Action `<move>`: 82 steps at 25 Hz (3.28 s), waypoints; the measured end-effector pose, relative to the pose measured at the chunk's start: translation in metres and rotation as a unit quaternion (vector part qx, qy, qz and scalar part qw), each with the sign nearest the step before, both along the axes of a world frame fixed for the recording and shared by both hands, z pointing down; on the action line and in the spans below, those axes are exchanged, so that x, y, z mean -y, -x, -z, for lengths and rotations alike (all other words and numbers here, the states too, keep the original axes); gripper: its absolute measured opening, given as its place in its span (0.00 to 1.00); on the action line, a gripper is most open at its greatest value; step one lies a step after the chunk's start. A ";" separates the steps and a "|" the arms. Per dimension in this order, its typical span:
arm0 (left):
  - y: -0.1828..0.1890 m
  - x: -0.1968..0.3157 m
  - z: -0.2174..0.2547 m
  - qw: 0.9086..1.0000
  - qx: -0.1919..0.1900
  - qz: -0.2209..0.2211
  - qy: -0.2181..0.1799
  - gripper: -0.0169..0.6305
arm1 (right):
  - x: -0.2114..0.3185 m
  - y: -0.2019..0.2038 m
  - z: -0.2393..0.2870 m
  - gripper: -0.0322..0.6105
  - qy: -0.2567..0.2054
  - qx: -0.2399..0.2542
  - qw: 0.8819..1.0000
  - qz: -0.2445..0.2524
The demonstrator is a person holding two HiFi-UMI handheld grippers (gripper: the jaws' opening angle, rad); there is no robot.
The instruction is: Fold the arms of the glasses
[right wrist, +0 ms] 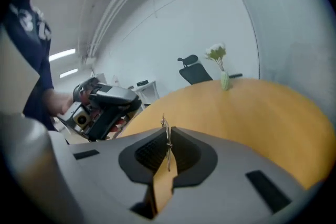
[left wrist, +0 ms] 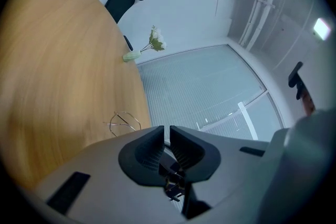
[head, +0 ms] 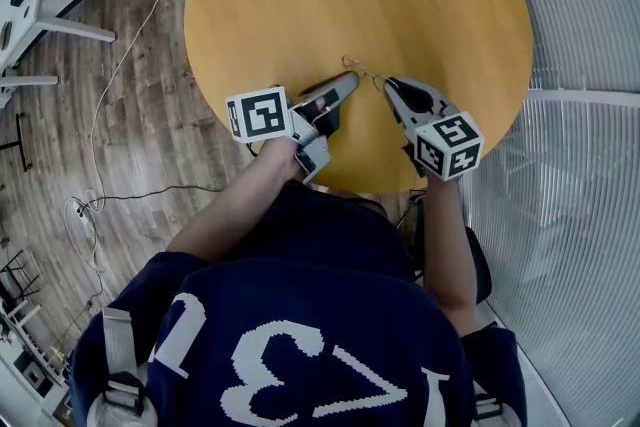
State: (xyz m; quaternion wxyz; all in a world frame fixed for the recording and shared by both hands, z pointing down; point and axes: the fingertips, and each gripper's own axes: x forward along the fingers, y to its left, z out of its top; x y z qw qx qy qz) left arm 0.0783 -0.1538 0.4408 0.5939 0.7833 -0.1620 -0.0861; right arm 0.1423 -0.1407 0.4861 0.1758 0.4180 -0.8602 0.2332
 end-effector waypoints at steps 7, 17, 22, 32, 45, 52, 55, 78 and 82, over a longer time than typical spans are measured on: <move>0.017 -0.005 -0.019 0.999 0.032 0.010 -0.009 0.08 | -0.014 -0.002 -0.080 0.10 0.165 0.150 0.975 0.000; 0.038 -0.008 -0.028 0.999 0.046 0.028 -0.005 0.08 | -0.019 -0.016 -0.139 0.16 0.157 0.008 0.987 0.033; 0.045 -0.003 -0.029 0.998 0.047 0.031 -0.005 0.08 | -0.017 -0.011 -0.145 0.32 0.121 -0.085 0.987 0.068; 0.049 0.001 -0.026 0.996 0.063 0.034 -0.043 0.07 | -0.001 -0.023 -0.089 0.17 0.024 -0.073 0.997 -0.005; 0.065 0.033 0.019 0.936 0.231 0.070 -0.256 0.05 | 0.014 -0.047 0.080 0.10 -0.171 -0.049 0.973 -0.148; 0.067 0.044 0.067 0.879 0.282 0.087 -0.373 0.05 | 0.001 -0.052 0.144 0.10 -0.227 -0.018 0.957 -0.179; 0.068 0.045 0.083 0.859 0.293 0.096 -0.408 0.05 | -0.006 -0.053 0.162 0.10 -0.249 -0.011 0.950 -0.186; 0.059 0.024 0.158 0.789 0.287 0.127 -0.529 0.05 | -0.026 -0.031 0.224 0.10 -0.325 -0.006 0.926 -0.190; 0.061 0.022 0.159 0.788 0.288 0.130 -0.528 0.05 | -0.028 -0.028 0.227 0.10 -0.327 -0.006 0.926 -0.189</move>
